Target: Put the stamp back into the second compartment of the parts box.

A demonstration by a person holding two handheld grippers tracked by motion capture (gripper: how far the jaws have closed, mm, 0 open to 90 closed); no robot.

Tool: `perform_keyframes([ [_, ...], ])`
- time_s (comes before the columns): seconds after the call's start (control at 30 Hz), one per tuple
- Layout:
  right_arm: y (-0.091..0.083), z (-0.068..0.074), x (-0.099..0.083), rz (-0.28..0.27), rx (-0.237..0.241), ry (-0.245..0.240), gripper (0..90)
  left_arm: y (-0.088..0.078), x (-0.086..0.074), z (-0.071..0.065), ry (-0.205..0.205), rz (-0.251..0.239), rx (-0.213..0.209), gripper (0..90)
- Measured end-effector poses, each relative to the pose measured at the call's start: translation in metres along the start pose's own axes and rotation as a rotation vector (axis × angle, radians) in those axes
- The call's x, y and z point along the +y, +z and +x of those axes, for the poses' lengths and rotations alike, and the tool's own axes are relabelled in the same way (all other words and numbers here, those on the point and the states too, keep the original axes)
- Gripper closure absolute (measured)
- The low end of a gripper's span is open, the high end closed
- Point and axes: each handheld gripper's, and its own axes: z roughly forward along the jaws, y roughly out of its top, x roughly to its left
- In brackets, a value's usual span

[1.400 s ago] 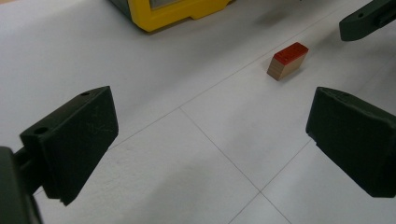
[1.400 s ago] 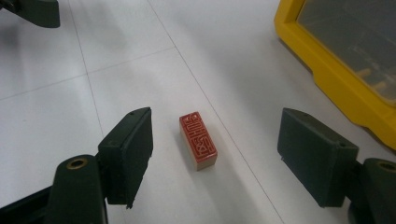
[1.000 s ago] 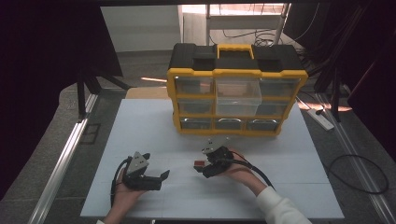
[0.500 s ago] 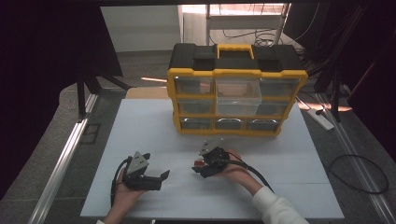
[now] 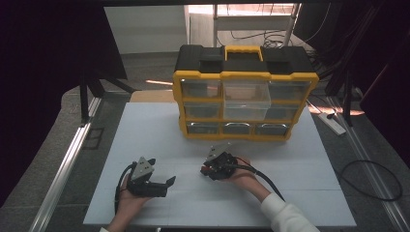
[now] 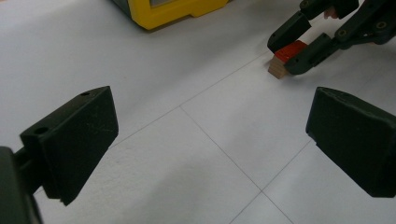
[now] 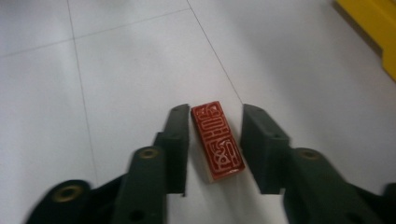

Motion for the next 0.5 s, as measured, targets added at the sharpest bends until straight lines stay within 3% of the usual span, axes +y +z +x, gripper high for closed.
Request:
perform_keyframes([
  [0.1,-0.0006,0.0002,0.0,0.002,0.008,-0.004,74.7,0.0,0.0001,-0.0002,-0.001,-0.001,-0.001,2.3],
  [0.5,-0.0075,0.0003,0.0021,-0.026,0.001,-0.004,74.9,-0.0001,0.0,0.0001,0.0,-0.002,0.001,2.4],
])
